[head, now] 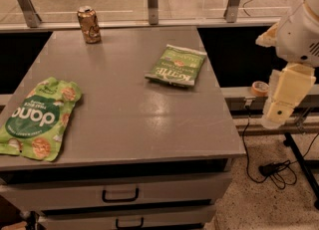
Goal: Pick green rice chip bag
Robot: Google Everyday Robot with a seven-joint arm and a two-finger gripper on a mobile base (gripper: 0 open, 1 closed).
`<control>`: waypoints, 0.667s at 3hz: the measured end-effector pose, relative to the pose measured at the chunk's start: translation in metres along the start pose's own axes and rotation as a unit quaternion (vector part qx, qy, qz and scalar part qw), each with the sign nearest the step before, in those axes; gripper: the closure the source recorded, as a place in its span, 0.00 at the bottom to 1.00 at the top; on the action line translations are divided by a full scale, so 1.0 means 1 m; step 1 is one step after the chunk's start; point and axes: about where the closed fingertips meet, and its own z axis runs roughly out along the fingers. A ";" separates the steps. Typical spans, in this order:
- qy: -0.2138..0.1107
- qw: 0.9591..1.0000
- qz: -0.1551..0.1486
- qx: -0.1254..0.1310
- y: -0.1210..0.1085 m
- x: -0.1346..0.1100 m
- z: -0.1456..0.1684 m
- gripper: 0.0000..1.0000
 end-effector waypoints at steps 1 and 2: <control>-0.045 0.997 -0.066 -0.016 -0.013 -0.054 0.024 0.00; -0.102 0.981 -0.158 -0.039 -0.016 -0.138 0.053 0.00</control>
Offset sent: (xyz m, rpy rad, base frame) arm 0.0790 0.2382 -0.0255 0.1864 -0.0276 0.6293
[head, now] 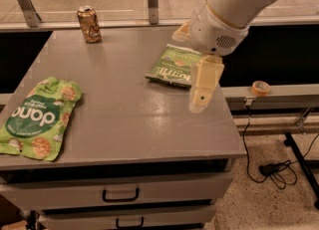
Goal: Pick green rice chip bag
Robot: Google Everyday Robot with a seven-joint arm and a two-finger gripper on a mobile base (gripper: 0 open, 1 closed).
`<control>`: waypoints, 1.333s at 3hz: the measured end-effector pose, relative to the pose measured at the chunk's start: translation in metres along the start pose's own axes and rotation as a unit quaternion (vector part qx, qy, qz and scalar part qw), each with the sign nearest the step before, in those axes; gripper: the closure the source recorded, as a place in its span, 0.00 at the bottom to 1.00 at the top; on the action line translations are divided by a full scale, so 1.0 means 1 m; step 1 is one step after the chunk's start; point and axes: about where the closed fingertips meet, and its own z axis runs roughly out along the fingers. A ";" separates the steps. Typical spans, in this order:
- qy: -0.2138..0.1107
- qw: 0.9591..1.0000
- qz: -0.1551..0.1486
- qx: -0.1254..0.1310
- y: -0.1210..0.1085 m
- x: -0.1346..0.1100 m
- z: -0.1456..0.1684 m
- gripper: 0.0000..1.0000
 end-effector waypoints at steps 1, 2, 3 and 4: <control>-0.057 0.995 -0.081 -0.026 -0.007 -0.079 0.041 0.00; -0.116 0.979 -0.152 -0.065 0.000 -0.176 0.085 0.00; -0.119 0.979 -0.155 -0.064 -0.004 -0.181 0.089 0.00; -0.141 0.974 -0.164 -0.070 -0.021 -0.197 0.108 0.00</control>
Offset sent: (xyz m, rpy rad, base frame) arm -0.0292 0.2881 -0.0289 0.2119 0.0762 0.5462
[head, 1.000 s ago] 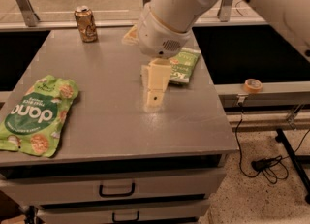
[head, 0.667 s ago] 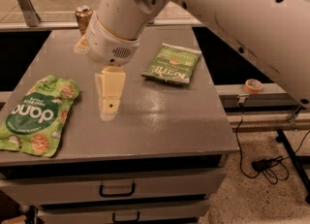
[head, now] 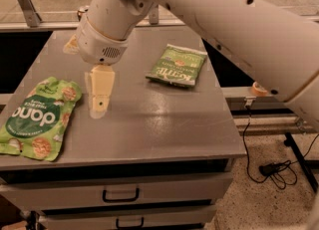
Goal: Pick green rice chip bag
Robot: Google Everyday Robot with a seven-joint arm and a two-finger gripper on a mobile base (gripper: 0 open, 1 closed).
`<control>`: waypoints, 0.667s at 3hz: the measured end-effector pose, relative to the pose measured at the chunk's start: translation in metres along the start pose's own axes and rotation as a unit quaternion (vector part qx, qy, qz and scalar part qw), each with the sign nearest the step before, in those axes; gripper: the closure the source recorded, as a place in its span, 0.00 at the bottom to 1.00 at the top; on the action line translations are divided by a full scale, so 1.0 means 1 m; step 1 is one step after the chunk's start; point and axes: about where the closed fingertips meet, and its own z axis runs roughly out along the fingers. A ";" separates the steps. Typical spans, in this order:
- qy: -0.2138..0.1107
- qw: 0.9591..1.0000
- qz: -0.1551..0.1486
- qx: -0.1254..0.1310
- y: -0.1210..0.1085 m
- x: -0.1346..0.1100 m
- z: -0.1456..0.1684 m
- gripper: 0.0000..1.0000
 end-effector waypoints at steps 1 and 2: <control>-0.042 0.999 0.002 -0.002 -0.029 0.002 0.027 0.00; -0.083 0.996 0.023 -0.003 -0.053 0.007 0.058 0.00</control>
Offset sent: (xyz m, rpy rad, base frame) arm 0.0778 0.0781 -0.0599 0.2255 0.1764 -0.0126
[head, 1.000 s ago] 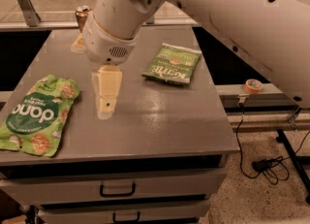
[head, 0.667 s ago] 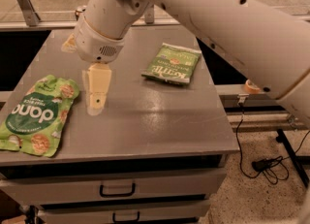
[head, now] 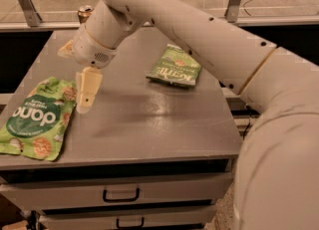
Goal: Pick green rice chip bag
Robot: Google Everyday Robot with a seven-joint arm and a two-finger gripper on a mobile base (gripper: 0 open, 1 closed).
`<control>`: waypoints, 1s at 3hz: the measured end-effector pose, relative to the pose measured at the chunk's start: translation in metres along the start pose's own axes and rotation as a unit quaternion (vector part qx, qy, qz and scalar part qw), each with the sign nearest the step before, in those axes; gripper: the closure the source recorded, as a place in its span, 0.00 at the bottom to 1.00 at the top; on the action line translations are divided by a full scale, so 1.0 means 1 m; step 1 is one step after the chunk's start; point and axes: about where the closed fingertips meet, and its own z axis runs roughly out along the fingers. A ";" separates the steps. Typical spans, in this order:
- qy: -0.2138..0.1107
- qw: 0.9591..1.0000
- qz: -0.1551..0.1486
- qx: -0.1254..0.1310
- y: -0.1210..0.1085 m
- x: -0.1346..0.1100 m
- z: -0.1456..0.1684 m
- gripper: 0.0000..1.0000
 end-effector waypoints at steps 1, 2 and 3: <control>-0.025 0.999 0.038 0.005 -0.017 0.017 0.027 0.00; -0.049 0.995 0.081 0.012 -0.028 0.032 0.048 0.00; -0.066 0.990 0.123 0.013 -0.032 0.043 0.060 0.18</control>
Offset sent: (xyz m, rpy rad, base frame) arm 0.0579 0.0300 -0.0727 0.1339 0.2118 -0.1964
